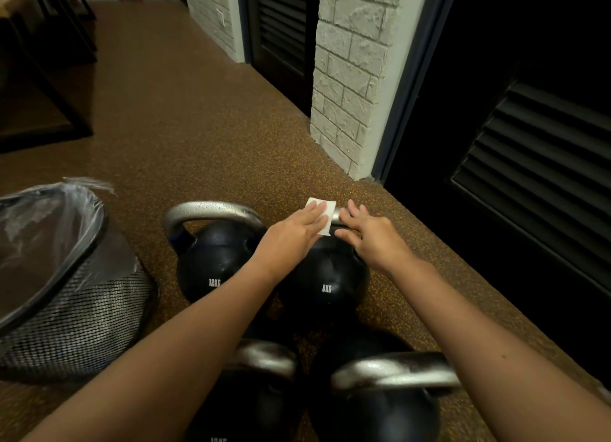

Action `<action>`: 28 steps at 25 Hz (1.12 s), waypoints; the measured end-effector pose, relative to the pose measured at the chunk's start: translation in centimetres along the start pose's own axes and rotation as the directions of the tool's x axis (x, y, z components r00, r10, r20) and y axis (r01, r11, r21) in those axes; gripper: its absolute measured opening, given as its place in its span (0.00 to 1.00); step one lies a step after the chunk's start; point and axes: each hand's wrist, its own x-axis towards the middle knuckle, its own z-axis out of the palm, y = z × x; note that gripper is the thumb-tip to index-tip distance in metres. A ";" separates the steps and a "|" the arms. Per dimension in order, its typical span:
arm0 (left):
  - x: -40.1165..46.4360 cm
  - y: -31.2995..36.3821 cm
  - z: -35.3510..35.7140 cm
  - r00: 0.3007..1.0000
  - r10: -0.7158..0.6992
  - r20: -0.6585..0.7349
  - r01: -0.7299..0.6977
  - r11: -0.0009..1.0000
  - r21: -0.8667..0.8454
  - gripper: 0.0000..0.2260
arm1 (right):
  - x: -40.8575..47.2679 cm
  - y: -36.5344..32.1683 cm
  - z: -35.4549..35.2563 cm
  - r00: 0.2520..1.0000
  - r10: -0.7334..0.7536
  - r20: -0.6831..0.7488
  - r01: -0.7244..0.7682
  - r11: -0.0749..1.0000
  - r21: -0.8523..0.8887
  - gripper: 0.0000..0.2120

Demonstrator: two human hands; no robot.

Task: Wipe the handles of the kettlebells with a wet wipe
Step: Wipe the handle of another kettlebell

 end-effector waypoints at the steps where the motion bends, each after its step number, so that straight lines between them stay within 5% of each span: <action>1: -0.3 -0.4 -0.1 1.000 0.019 -0.002 -0.019 1.000 0.015 0.15 | 0.1 0.1 0.1 1.000 -0.001 0.004 0.001 1.000 -0.003 0.25; 5: 0.0 -0.9 -0.9 0.996 -0.087 0.024 0.087 0.995 -0.040 0.15 | 0.3 0.2 0.2 1.000 -0.003 -0.001 0.003 1.000 -0.020 0.25; 10: -0.1 -1.0 -1.5 0.994 0.065 0.091 -0.069 0.996 0.048 0.14 | 0.1 0.2 0.2 1.000 -0.013 0.002 0.013 1.000 -0.026 0.26; 14: -0.2 -1.5 -1.5 0.984 -0.123 0.132 0.122 0.992 0.019 0.19 | 0.2 0.3 0.6 1.000 -0.011 -0.013 0.010 1.000 -0.025 0.26; 19: -0.6 -0.8 -1.1 0.995 -0.016 0.100 0.012 0.999 0.037 0.16 | 0.2 0.2 0.7 1.000 -0.007 -0.018 0.007 1.000 -0.027 0.24; 23: 0.2 -0.6 -1.5 0.991 -0.118 0.065 0.114 0.991 0.064 0.28 | 0.2 0.0 0.6 1.000 0.002 -0.026 -0.002 0.999 -0.033 0.24; 28: 0.2 0.6 -1.1 0.999 0.051 0.008 -0.052 0.995 0.087 0.13 | 0.2 0.0 0.5 1.000 -0.007 -0.014 0.007 0.999 -0.046 0.24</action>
